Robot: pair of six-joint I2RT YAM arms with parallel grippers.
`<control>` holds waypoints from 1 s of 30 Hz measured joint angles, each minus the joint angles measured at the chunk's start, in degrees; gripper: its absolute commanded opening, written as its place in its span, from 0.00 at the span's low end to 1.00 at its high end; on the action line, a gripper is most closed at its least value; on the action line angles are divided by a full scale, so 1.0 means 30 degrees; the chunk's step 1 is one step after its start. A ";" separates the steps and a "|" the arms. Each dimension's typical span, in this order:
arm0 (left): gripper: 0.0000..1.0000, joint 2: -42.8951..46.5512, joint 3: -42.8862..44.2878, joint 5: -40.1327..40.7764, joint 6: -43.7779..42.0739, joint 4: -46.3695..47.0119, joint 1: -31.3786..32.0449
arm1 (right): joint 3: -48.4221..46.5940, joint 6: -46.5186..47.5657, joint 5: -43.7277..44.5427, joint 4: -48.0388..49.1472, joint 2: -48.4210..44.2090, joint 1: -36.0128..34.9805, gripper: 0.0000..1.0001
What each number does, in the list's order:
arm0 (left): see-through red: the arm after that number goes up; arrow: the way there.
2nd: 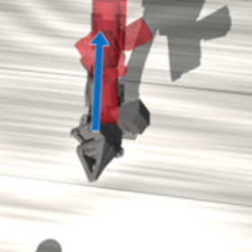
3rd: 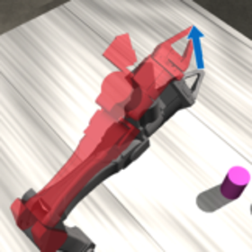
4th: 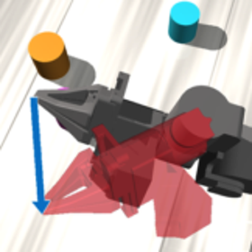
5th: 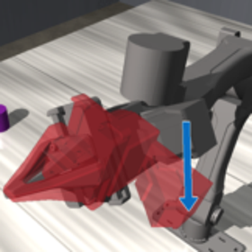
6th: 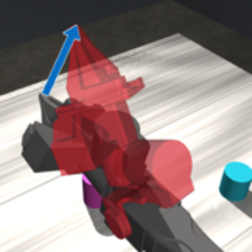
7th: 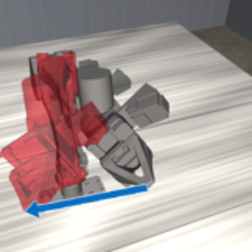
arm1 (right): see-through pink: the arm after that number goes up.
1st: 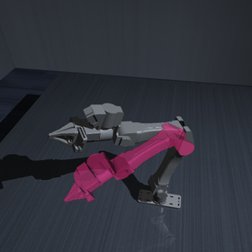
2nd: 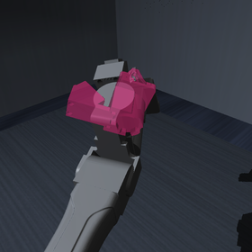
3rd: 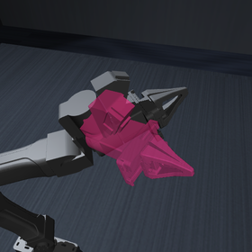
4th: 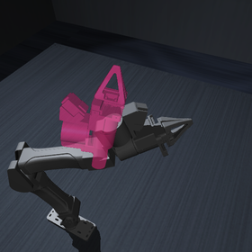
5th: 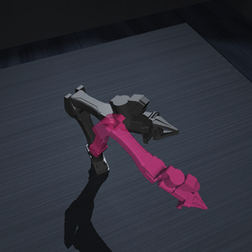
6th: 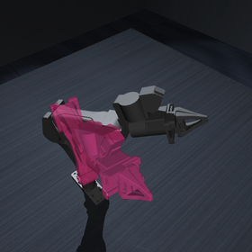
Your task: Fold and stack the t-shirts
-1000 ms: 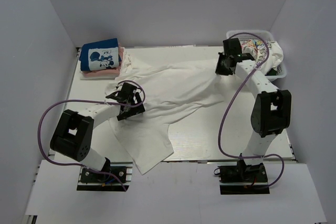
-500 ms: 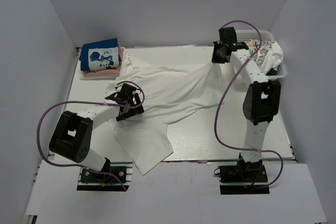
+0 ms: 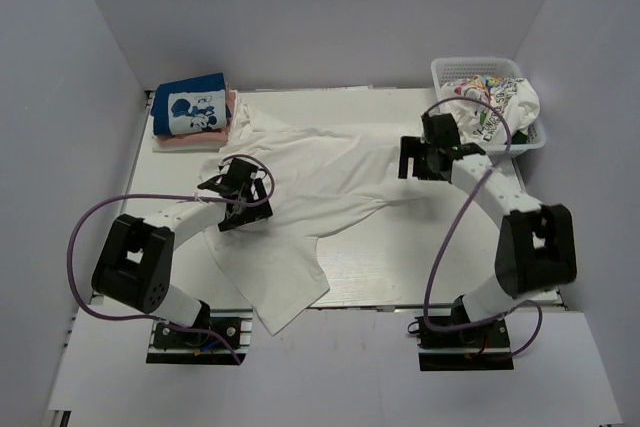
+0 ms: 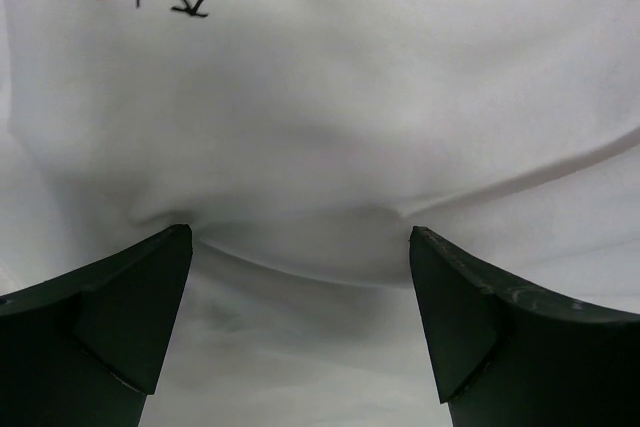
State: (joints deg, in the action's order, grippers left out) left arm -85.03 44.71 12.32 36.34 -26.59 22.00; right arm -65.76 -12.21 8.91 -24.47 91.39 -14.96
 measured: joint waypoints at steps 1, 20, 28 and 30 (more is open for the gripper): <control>1.00 0.0000 0.0219 -0.0146 -0.0168 -0.0138 0.0007 | 0.0845 -0.0138 0.0073 0.0197 -0.0896 0.0044 0.90; 1.00 -0.4379 0.4262 -0.6666 -0.2033 0.4903 0.2463 | 0.2543 -0.1282 0.0350 0.2514 0.2732 0.0809 0.57; 1.00 -0.5333 0.4226 -0.7031 -0.2317 0.6237 0.3104 | 0.2885 -0.2178 -0.0670 0.3089 0.2470 0.0984 0.00; 1.00 -0.5333 0.4087 -0.7053 -0.2331 0.6557 0.3104 | 0.3599 -0.2521 -0.0678 0.2317 0.1319 0.0976 0.00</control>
State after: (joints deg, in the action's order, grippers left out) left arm -101.03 56.97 -8.84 29.34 -6.92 31.31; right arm -54.96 -19.77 6.87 -17.52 95.35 -12.03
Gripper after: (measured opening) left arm 0.994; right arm 0.023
